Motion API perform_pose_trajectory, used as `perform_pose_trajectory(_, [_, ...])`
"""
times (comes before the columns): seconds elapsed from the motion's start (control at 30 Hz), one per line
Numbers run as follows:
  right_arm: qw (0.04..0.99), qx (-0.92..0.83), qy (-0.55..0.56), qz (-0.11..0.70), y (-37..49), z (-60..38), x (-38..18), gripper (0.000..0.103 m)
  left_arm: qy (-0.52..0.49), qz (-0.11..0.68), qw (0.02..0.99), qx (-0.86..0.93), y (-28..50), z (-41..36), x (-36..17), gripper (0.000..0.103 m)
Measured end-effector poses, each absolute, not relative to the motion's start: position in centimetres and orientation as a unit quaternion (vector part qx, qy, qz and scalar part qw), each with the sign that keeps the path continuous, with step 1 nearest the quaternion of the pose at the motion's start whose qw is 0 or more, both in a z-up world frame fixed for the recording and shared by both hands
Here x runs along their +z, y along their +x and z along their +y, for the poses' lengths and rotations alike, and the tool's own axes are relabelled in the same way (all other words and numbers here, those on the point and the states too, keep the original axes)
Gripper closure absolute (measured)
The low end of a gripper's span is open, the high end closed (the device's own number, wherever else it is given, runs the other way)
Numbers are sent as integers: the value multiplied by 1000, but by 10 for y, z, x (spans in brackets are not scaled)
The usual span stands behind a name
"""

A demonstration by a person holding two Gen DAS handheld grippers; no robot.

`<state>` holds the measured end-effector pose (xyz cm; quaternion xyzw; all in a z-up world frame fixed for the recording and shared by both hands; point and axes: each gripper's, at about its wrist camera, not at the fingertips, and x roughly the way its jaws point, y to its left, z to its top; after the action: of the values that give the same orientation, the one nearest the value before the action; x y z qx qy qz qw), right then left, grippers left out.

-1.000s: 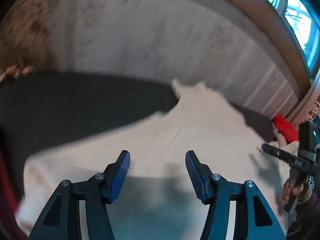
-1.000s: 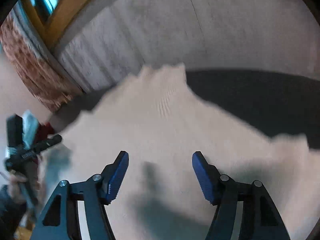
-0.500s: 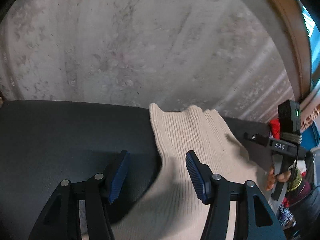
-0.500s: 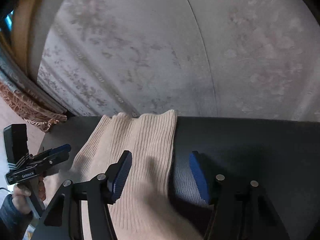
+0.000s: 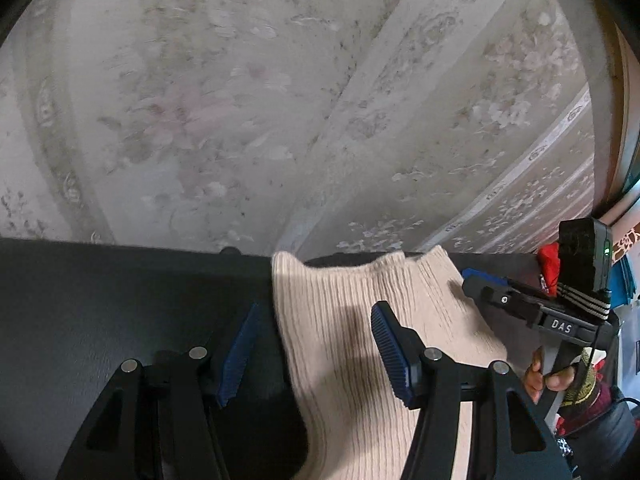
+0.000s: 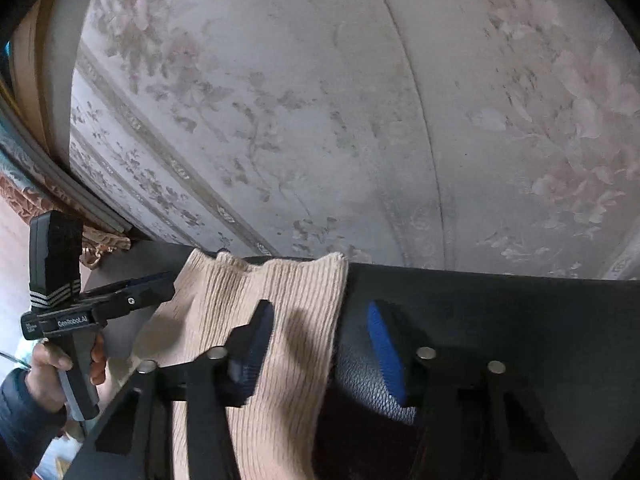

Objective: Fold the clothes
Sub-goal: 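Grasp the ribbed turtleneck collar with both grippers, then fold the collar down onto the sweater body and open both grippers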

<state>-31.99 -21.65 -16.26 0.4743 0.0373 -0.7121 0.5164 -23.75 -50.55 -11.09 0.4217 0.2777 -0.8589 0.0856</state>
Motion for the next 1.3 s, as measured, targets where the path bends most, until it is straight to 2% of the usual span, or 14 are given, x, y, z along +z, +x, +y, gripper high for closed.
perform_pose_trajectory(0.13, [514, -712, 477, 35, -321, -219, -163, 54, 413, 289, 80, -860, -239, -506, -108, 47])
perform_pose_trajectory(0.17, [513, -712, 478, 35, -322, -220, -163, 57, 407, 286, 75, -864, -237, -503, -104, 57])
perform_pose_trajectory(0.2, [513, -712, 479, 34, -322, -220, -163, 67, 402, 284, 71, -868, -234, -501, -100, 79])
perform_pose_trajectory(0.23, [512, -712, 480, 34, -322, -221, -163, 89, 396, 282, 67, -871, -232, -499, -96, 91])
perform_pose_trajectory(0.27, [511, -711, 481, 33, -323, -222, -163, 99, 390, 280, 62, -875, -229, -497, -92, 100])
perform_pose_trajectory(0.47, [533, -713, 455, 12, -307, -207, -141, 98, 355, 267, 37, -895, -213, -483, -69, 98])
perform_pose_trajectory(0.67, [567, -711, 417, -20, -273, -174, -105, 98, 301, 275, 14, -913, -161, -469, -35, 98])
perform_pose_trajectory(0.8, [579, -705, 407, -34, -241, -144, -102, 98, 284, 266, 2, -921, -125, -447, -30, 98])
perform_pose_trajectory(0.97, [573, -703, 420, -27, -208, -114, -124, 98, 302, 255, 2, -919, -88, -415, -50, 98])
perform_pose_trajectory(1.23, [538, -708, 458, 7, -184, -90, -167, 98, 354, 253, 7, -900, -75, -391, -94, 98])
perform_pose_trajectory(1.3, [532, -708, 465, 20, -180, -83, -170, 94, 364, 258, 11, -895, -66, -389, -101, 98])
